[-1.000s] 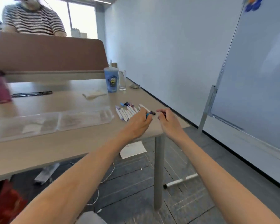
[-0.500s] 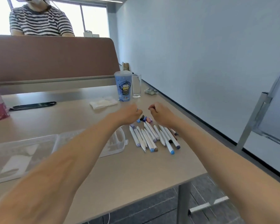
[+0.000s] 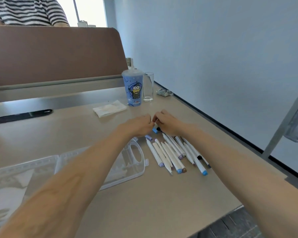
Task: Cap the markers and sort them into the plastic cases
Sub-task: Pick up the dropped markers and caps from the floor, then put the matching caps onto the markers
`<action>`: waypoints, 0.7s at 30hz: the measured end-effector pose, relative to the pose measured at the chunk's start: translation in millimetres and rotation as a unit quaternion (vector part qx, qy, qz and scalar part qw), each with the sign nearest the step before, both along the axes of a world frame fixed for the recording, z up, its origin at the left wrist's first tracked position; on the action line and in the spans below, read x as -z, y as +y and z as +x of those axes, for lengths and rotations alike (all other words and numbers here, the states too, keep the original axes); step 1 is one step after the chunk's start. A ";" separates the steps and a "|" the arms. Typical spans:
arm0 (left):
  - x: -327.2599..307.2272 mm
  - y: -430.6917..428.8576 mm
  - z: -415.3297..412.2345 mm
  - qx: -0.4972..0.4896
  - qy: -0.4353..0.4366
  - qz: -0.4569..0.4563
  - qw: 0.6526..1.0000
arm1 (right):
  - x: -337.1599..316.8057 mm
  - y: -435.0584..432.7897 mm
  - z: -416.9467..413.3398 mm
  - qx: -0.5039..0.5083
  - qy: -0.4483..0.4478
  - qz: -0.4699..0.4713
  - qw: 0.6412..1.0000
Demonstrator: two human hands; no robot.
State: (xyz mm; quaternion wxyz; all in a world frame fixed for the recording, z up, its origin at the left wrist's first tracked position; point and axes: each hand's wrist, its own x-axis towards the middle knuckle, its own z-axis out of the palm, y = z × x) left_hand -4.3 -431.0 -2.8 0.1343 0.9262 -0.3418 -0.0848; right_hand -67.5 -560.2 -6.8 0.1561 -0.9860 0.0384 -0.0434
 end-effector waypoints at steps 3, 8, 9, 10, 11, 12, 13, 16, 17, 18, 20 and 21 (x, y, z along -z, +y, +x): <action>-3.0 -0.2 -0.9 0.013 -0.006 -0.005 1.000 | -3.2 -2.0 -4.3 -0.006 -0.001 -0.011 1.000; -7.6 3.7 -5.6 0.032 -0.010 -0.003 0.999 | -8.9 -10.0 -16.0 0.001 -0.064 -0.014 0.998; -8.9 5.7 -8.3 0.033 -0.016 -0.009 0.999 | -9.7 -11.2 -18.8 0.004 -0.081 -0.006 0.997; -11.2 8.7 -12.6 0.029 -0.022 -0.012 0.999 | -10.5 -11.6 -21.9 0.004 -0.093 0.000 0.996; -12.6 12.4 -16.3 0.026 -0.030 -0.017 0.999 | -11.8 -10.7 -26.0 0.005 -0.100 0.005 0.995; -15.3 17.6 -21.8 0.020 -0.036 -0.018 0.999 | -13.8 -8.7 -31.1 0.005 -0.107 0.010 0.994; -17.6 23.5 -26.7 0.017 -0.044 -0.020 0.999 | -16.2 -5.1 -36.9 0.007 -0.114 0.016 0.993; -25.8 49.9 -45.8 -0.004 -0.070 -0.030 0.997 | -25.6 15.7 -54.9 -0.002 -0.131 0.024 0.991; -29.0 61.3 -53.3 -0.011 -0.081 -0.040 0.996 | -29.5 26.6 -60.9 -0.008 -0.137 0.027 0.990; -33.6 74.3 -62.7 -0.019 -0.090 -0.049 0.994 | -34.1 38.9 -66.4 -0.014 -0.146 0.031 0.989; -42.2 104.0 -82.2 -0.024 -0.111 -0.066 0.991 | -42.2 67.5 -76.1 -0.026 -0.172 0.044 0.984; -44.9 120.1 -90.8 -0.025 -0.124 -0.072 0.989 | -46.3 83.5 -80.8 -0.031 -0.184 0.054 0.981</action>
